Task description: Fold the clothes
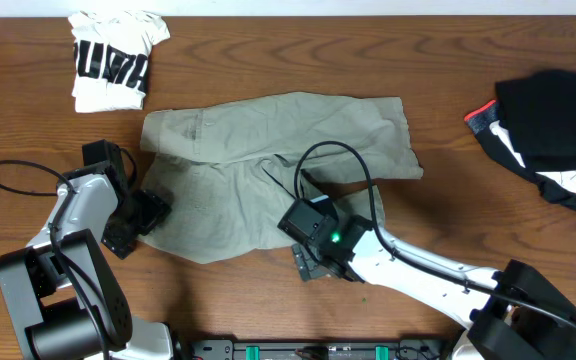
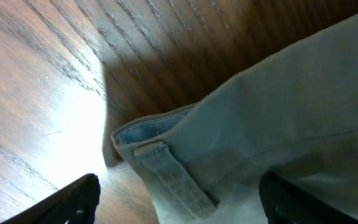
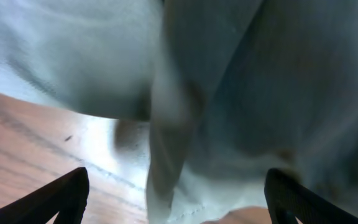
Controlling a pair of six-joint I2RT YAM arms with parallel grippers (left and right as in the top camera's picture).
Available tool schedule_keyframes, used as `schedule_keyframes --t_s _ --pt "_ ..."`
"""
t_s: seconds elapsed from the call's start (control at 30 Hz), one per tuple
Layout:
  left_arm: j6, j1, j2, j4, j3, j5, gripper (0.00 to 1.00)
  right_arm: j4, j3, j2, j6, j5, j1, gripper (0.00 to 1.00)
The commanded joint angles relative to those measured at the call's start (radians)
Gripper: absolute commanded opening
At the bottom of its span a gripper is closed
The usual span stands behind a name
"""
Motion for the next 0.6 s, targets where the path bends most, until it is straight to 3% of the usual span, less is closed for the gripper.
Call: schedule_keyframes --t_s 0.0,0.17,0.23,0.3,0.33,0.43,0.57 --pt "-0.009 0.005 0.013 0.0 -0.009 0.003 0.84 0.005 -0.036 0.009 0.022 0.025 0.004 0.88" --pt "-0.009 0.005 0.013 0.0 -0.009 0.003 0.83 0.002 -0.036 0.009 0.03 0.025 0.004 0.81" --pt "-0.009 0.005 0.013 -0.001 -0.009 0.003 0.78 0.002 -0.036 0.009 0.03 0.025 0.004 0.7" --pt "-0.009 0.005 0.013 -0.005 -0.009 0.003 0.63 0.002 -0.036 0.009 0.038 0.025 0.004 0.56" --pt "-0.009 0.005 0.013 -0.005 -0.009 0.003 0.6 0.002 -0.036 0.009 0.041 0.025 0.004 0.54" --pt "-0.009 0.005 0.013 -0.005 -0.009 0.002 0.53 -0.002 -0.036 0.009 0.06 0.025 0.004 0.46" --pt "-0.009 0.005 0.013 -0.005 -0.009 0.002 0.43 -0.005 -0.036 0.009 0.075 0.025 0.004 0.25"
